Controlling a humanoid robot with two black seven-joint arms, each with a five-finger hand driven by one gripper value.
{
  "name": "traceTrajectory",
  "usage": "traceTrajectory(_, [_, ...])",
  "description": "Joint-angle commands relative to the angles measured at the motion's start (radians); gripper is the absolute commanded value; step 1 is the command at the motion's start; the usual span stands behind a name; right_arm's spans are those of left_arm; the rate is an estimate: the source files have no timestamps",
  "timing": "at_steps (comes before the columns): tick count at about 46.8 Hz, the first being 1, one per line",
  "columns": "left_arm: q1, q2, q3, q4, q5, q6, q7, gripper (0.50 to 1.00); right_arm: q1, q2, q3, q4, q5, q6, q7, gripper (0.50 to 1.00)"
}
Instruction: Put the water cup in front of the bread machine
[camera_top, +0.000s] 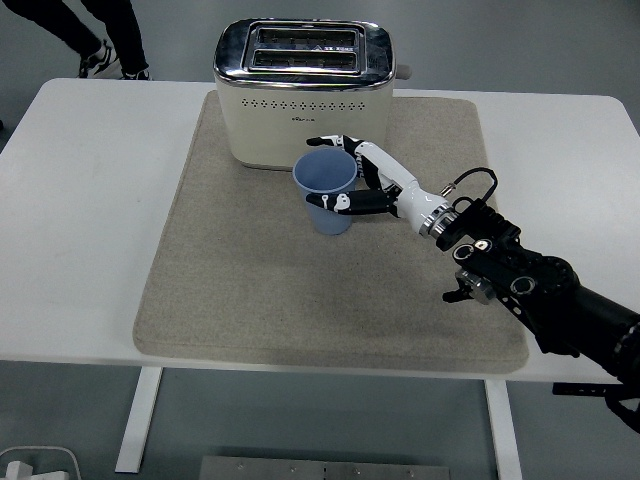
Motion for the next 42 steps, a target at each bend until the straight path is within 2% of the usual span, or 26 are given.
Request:
traceTrajectory(1, [0.0, 0.0, 0.001, 0.0, 0.0, -0.001, 0.0, 1.0, 0.0, 0.0, -0.003, 0.0, 0.0, 0.0, 0.0, 0.858])
traceTrajectory(6, [0.0, 0.0, 0.001, 0.0, 0.0, -0.001, 0.0, 1.0, -0.002, 0.0, -0.002, 0.0, 0.002, 0.001, 0.0, 0.866])
traceTrajectory(10, [0.0, 0.0, 0.001, 0.0, 0.0, 0.001, 0.0, 1.0, -0.002, 0.0, 0.0, 0.0, 0.003, 0.006, 0.0, 0.901])
traceTrajectory(29, [0.0, 0.0, 0.001, 0.0, 0.0, 0.001, 0.0, 1.0, 0.0, 0.0, 0.001, 0.0, 0.006, 0.014, 0.0, 0.917])
traceTrajectory(36, [0.0, 0.0, 0.001, 0.0, 0.0, 0.001, 0.0, 1.0, -0.002, 0.0, 0.005, 0.001, 0.006, 0.08, 0.0, 0.917])
traceTrajectory(42, [0.0, 0.0, 0.001, 0.0, 0.0, -0.001, 0.0, 1.0, 0.0, 0.0, 0.006, 0.001, 0.008, 0.097, 0.0, 0.917])
